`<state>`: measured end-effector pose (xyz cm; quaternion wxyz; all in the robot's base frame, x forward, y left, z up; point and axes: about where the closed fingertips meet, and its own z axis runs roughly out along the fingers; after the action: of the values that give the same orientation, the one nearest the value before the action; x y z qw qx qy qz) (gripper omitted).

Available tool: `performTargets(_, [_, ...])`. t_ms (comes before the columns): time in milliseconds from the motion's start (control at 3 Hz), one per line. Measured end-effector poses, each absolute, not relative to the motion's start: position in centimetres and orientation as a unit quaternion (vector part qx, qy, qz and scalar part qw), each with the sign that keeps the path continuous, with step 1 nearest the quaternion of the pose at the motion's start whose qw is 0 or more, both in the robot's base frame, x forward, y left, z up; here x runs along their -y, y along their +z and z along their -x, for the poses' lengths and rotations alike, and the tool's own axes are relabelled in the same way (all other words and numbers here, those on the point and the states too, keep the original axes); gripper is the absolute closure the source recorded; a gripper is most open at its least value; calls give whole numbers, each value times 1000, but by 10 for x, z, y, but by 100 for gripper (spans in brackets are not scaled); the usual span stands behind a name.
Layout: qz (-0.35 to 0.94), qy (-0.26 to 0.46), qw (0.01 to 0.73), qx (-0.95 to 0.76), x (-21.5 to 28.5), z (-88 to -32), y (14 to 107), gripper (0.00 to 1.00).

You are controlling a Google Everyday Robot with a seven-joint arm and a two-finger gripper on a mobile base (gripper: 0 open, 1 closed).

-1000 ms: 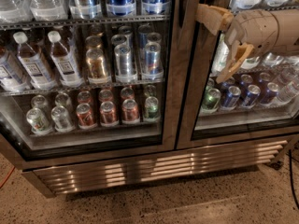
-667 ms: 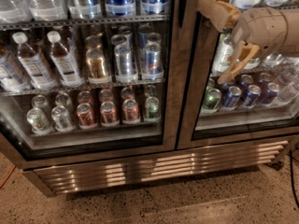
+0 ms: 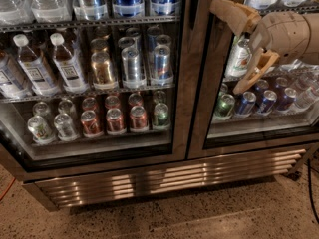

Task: Open right fridge door

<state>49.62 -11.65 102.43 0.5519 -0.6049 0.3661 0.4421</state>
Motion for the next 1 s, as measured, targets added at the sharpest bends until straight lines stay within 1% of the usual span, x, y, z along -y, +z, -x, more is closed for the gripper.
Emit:
performTargets(333, [584,389,575,-422,141,-491,1021,0])
performTargets(667, [572,270,604,-485,160,-463,1029,0])
performTargets(1000, [542,239,608,-529,181,-458,1012,0])
